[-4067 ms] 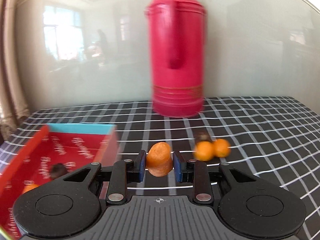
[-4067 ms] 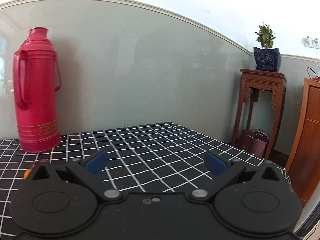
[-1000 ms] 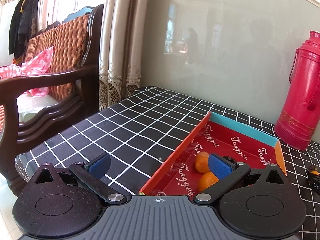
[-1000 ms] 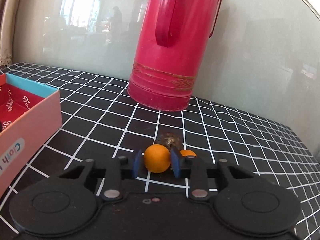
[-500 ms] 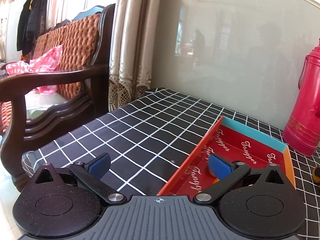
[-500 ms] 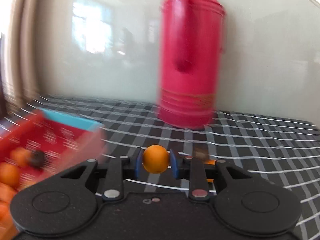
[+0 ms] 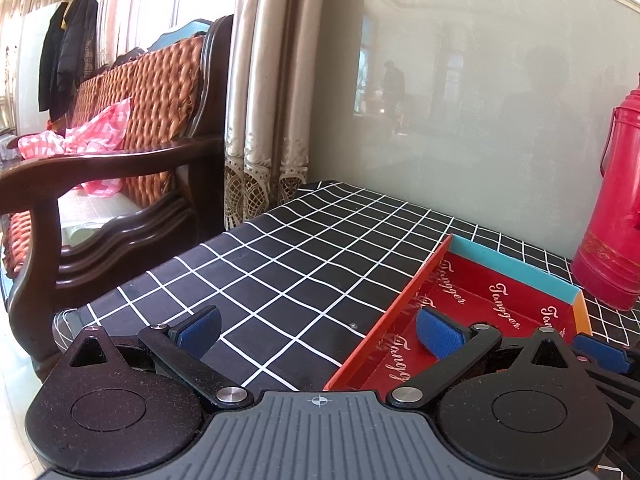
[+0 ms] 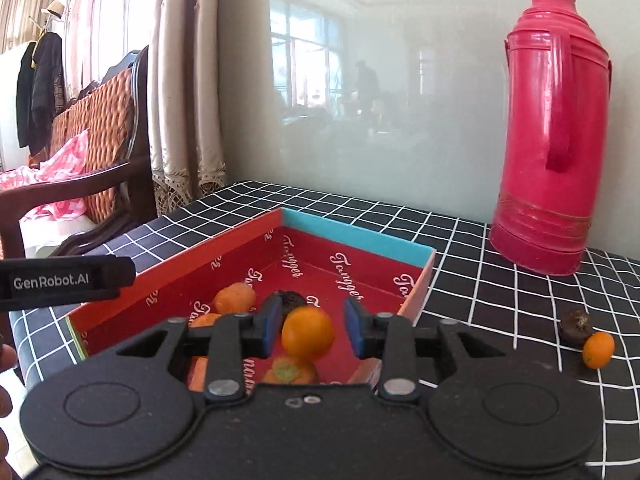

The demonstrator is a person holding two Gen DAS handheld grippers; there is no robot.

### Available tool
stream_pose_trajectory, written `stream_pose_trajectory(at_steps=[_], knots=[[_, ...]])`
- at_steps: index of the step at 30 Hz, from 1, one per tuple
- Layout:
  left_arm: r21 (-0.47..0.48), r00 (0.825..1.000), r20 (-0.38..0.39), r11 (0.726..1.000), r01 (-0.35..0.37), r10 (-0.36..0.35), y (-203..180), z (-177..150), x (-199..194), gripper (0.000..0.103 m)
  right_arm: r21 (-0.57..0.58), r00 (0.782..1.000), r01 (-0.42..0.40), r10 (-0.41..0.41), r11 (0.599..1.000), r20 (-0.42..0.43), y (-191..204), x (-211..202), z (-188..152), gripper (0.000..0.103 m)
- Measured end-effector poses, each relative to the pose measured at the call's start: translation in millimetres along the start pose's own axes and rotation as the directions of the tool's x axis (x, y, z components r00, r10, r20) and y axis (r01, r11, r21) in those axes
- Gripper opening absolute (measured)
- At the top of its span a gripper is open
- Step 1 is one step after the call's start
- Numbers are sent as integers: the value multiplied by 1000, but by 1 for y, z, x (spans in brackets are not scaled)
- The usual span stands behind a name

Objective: Organize fruits
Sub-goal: 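Carry the kumquat into the red box and open the right gripper, then reach the left gripper to the last kumquat and close on it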

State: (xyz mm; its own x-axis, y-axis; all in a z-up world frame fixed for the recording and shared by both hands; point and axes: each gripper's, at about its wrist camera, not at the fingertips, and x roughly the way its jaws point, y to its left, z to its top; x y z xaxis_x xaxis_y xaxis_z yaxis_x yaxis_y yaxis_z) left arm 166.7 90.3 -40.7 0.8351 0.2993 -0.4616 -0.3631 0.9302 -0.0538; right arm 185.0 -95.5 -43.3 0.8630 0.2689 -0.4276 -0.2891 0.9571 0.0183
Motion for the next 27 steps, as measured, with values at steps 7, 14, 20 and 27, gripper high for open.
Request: stream_pose_trajectory(at_steps=[7,14,20,27], knots=[[36,1000,20,999,16,-16,-14,-2,-6,103,72,982,177,-181,982,57,-32,-25,0,41],[112,994,64,990,81,-88,-47,-9,-23,103,153,879,453,-468,879,90,-79,-58,-7,68],[211,977,111,965,155,-181,-91,-20,-44,103,227,710,672,-700,705,70,-122,-87,-20,86],[332,939,67,895,297,-337,-157,-35,-61,103,275,449,853,-893,443,45,-162,-126,-40,97]])
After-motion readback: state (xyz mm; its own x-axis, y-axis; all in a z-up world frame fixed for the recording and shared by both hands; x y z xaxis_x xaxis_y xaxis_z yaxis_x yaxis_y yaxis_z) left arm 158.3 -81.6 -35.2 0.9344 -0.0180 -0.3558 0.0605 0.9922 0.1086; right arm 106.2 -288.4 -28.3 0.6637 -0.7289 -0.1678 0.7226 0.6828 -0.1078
